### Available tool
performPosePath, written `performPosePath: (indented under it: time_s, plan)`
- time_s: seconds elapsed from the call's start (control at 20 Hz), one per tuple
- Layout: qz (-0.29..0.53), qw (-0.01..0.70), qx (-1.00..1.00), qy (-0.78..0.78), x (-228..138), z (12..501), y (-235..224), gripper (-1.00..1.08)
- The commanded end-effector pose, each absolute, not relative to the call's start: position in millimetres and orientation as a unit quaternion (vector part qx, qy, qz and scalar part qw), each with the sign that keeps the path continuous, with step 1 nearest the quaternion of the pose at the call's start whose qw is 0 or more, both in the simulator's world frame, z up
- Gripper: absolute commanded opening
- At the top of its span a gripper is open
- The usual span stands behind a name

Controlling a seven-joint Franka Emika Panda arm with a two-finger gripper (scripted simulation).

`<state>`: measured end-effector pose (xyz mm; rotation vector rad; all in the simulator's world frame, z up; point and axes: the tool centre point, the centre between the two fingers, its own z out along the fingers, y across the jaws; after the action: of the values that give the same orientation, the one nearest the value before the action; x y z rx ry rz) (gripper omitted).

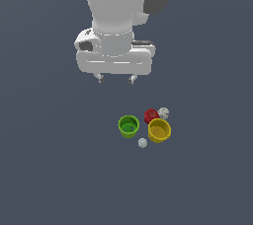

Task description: Pick up a designated object from a clutter of objects.

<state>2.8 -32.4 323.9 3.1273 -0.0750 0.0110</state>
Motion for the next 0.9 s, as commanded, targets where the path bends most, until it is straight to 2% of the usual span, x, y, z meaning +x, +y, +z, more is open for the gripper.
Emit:
performPosePath:
  time_s: [0.0, 0.85]
  plan:
    - [0.004, 0.007, 1.0, -0.024, 3, 324, -32, 0.28]
    - [-0.014, 0.002, 1.0, 0.012, 7, 308, -20, 0.28]
